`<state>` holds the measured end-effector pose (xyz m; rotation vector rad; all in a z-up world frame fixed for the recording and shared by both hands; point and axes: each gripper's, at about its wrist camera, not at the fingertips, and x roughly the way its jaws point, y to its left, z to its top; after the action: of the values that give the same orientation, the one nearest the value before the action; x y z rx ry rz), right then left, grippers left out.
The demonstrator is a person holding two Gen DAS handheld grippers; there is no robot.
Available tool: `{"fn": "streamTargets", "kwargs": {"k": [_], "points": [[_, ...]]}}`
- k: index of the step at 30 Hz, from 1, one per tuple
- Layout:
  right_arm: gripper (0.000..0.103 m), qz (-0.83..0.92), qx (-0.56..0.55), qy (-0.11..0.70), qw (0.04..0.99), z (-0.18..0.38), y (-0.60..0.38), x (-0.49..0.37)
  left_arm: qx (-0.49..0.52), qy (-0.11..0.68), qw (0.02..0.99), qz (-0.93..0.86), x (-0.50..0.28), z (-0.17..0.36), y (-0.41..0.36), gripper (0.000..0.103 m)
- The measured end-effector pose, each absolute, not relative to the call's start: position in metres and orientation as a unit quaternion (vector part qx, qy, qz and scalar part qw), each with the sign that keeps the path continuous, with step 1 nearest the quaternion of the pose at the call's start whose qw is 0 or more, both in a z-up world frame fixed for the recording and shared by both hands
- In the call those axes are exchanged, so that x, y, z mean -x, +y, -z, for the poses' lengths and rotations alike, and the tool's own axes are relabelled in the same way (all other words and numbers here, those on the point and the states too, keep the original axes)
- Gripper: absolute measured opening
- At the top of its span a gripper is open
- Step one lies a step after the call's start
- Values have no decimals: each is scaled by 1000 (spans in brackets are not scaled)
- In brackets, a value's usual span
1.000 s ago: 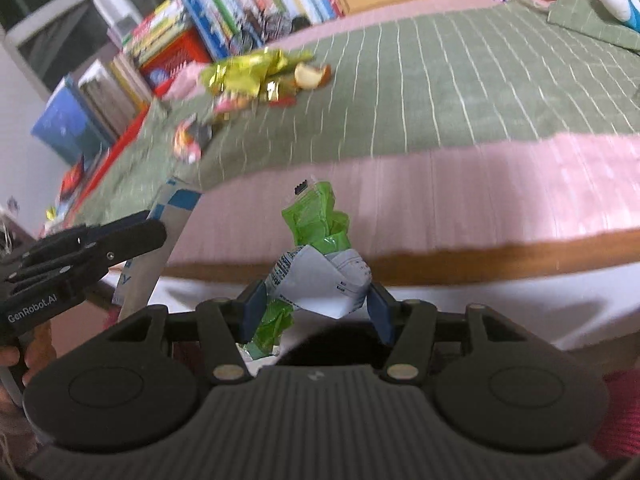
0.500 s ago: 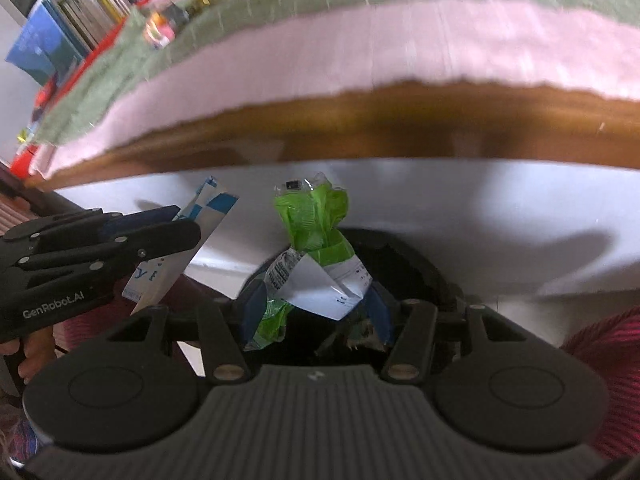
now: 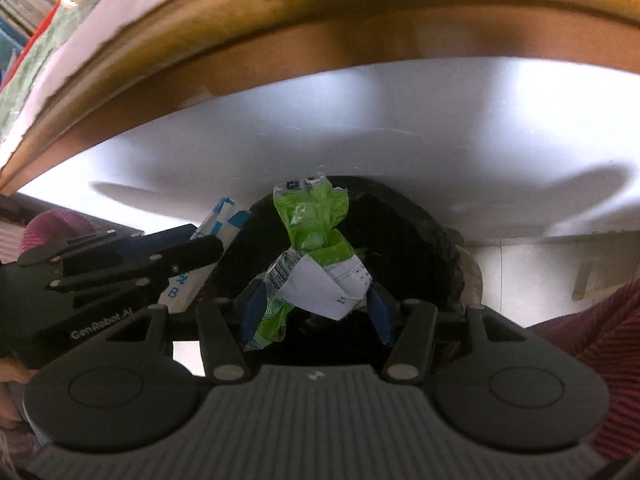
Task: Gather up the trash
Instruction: 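Carry both held items down over the black bin beside the bed, then open both grippers to drop the items into the black bin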
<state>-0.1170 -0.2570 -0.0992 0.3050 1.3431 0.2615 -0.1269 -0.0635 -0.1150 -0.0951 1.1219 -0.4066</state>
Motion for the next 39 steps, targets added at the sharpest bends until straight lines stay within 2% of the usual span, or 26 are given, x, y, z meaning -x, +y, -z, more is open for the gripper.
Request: {"fn": "streamTargets", "kwargs": {"k": [7, 9, 11, 16, 29, 39], "points": [[59, -105, -157, 631, 752, 113, -259, 105, 41, 542, 819, 184, 116, 134, -70, 26], [61, -101, -159, 633, 751, 115, -259, 103, 42, 544, 817, 185, 114, 137, -71, 31], [66, -96, -159, 634, 751, 113, -259, 101, 46, 546, 816, 186, 115, 137, -71, 40], [75, -91, -170, 632, 750, 116, -258, 99, 46, 547, 816, 183, 114, 137, -71, 49], [80, -93, -164, 607, 772, 100, -263, 103, 35, 524, 831, 183, 120, 119, -69, 79], [81, -102, -153, 588, 787, 80, -266, 108, 26, 504, 843, 184, 126, 101, -65, 82]]}}
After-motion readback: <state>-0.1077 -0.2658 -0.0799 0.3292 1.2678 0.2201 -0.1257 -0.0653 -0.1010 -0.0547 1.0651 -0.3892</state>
